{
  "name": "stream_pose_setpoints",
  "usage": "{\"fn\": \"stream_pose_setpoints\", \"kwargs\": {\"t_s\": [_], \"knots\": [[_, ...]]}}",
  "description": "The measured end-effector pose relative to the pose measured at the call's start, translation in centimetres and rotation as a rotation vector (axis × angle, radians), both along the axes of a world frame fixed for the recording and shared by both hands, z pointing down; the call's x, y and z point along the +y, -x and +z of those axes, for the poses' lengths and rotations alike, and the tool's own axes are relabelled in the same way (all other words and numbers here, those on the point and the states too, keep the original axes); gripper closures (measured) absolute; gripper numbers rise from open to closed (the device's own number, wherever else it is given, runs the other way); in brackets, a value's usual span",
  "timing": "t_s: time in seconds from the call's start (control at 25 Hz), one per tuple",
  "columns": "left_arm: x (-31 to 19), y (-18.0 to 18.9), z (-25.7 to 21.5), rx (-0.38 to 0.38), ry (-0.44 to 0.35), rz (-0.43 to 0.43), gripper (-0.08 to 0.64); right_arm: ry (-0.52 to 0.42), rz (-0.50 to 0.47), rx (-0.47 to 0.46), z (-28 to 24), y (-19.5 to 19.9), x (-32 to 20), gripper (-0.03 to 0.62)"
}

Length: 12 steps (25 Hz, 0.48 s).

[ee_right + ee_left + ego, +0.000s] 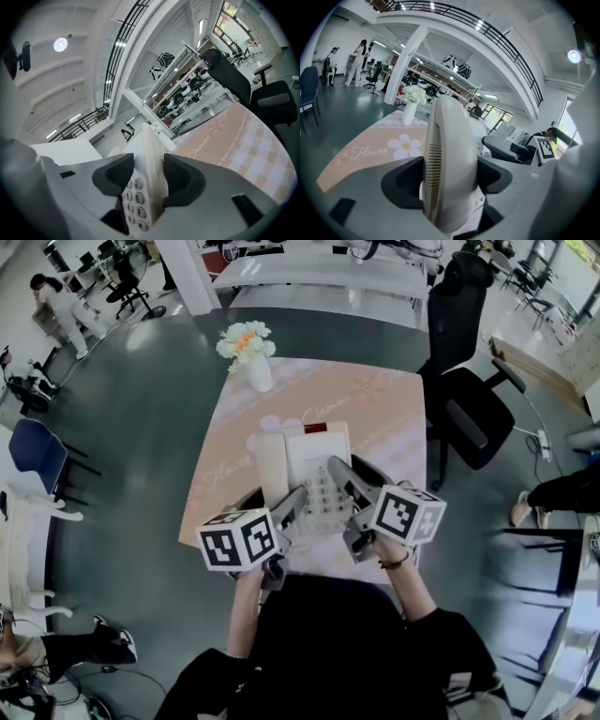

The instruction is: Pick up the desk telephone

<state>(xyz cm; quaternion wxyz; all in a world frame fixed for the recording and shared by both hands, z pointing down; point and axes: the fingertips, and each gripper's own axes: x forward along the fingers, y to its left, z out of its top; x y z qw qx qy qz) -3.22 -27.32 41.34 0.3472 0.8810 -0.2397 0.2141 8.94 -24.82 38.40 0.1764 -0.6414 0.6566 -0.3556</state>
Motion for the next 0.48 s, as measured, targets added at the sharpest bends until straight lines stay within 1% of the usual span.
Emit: {"fn": "stream_pose_setpoints", "kwargs": {"t_s": [0.48], "knots": [[0.2,0.3,-1.3,0.005,-0.033,-0.002,0.236,-0.026,-0.017,0.01,-1.4,0.4,0.3,0.405]]}}
